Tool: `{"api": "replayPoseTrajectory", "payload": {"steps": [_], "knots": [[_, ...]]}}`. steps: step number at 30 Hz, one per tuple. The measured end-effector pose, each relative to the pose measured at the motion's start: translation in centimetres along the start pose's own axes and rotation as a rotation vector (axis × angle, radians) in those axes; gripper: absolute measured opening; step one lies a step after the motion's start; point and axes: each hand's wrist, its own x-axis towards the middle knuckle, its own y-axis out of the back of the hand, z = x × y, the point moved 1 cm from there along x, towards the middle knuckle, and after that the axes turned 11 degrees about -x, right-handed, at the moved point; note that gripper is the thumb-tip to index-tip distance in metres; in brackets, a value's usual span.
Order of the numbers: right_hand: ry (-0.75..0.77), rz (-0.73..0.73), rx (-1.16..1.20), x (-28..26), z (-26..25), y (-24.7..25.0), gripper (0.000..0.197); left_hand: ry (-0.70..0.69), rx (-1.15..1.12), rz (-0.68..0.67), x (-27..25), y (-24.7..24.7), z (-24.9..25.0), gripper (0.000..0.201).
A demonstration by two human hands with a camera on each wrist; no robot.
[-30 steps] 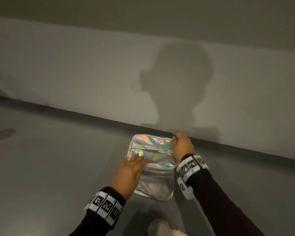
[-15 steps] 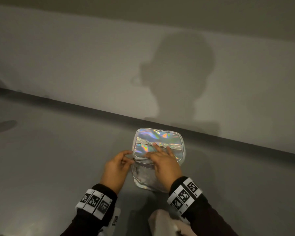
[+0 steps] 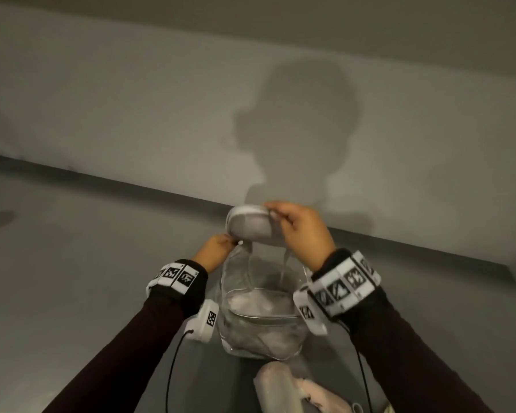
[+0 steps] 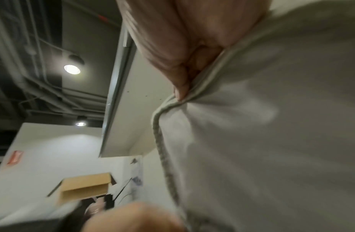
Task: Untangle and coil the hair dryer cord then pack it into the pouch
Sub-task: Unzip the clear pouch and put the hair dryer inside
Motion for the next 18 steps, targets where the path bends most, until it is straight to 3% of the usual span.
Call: {"api": "replayPoseTrajectory", "payload": {"steps": [2,4,7,9,12,13,15,18], "knots": [[-0.081,0.059,0.071,2.9,0.8,0.6,0.019,0.028,-0.151,-0.026,-0.5,-0.3,-0.3,0.017],[-0.128,0.127,0.064,5.2,1.7,0.8,0.013,-0.008,-0.164,-0.061,-1.3,-0.6,-0.6,0.019],[-0.195,0.14,-0.272,7.5,5.1,0.1,0.008,-0.059,-0.194,-0.014,-1.5,-1.0,-0.8,0.057],[-0.337,-0.017,-0.391,7.4,8.8,-0.8,0.019,-0.083,-0.224,0.023,-1.3,-1.1,-1.2,0.07],[-0.546,-0.585,-0.405,4.5,13.2,-2.6,0.036,-0.116,-0.248,0.092,-1.4,-1.0,-2.0,0.071],[-0.579,-0.681,-0.395,3.2,14.1,-2.8,0.04,-0.126,-0.248,0.096,-1.6,-1.0,-1.9,0.066],[-0.599,-0.571,-0.194,0.7,15.2,-2.6,0.043,-0.149,-0.2,0.056,-1.6,-1.2,-1.7,0.055],[-0.685,-0.005,0.108,-3.9,16.2,-1.7,0.031,-0.141,-0.133,0.023,-1.3,-1.4,-2.0,0.048]]}}
